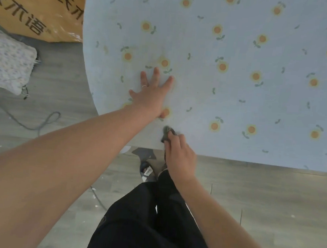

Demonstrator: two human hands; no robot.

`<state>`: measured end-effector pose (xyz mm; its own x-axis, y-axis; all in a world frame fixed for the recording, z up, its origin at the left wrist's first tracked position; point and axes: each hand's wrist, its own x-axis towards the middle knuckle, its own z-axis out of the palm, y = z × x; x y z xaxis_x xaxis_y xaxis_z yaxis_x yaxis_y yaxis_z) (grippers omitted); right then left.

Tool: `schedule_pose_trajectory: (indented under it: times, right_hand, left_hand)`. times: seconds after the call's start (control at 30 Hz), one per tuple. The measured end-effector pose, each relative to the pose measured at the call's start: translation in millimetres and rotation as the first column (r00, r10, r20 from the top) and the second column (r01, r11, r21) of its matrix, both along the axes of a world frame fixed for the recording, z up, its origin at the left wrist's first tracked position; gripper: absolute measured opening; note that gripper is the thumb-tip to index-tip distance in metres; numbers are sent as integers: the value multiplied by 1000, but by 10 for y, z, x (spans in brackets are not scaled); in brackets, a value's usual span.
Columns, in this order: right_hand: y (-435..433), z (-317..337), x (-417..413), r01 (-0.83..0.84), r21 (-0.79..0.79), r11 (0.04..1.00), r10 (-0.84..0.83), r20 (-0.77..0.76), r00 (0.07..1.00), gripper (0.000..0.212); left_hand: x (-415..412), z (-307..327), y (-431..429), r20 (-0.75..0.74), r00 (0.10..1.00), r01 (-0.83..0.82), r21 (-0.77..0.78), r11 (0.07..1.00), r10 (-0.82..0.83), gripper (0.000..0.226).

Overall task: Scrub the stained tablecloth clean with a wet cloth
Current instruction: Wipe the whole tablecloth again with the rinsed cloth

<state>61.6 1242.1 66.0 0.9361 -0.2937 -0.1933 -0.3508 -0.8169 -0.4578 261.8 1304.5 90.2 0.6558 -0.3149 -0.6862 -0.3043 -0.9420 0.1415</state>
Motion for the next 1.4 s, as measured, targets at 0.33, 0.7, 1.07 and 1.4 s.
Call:
schedule_pose_trajectory:
  times: [0.33,0.7,1.07,1.4]
  right_hand:
    - [-1265,-24,402,486,-255,836,-489,55,870,28]
    - [-191,64,125,12,-171,985,-23,-64,998,22]
    - [-193,-69,360,331,-135,934,-331,19,943,20]
    - [-1589,-28,784,229,-274,934,-236,7,972,28]
  left_hand:
    - [0,-8,-14,35,999,-10,-17,1000,10,120]
    - [-25,3,5,41,999,-12,-47,999,14,119]
    - [-19,-47,3,33,999,-26,-36,999,27,123]
    - [246,28,133,57,998,37,39,999,-39,125]
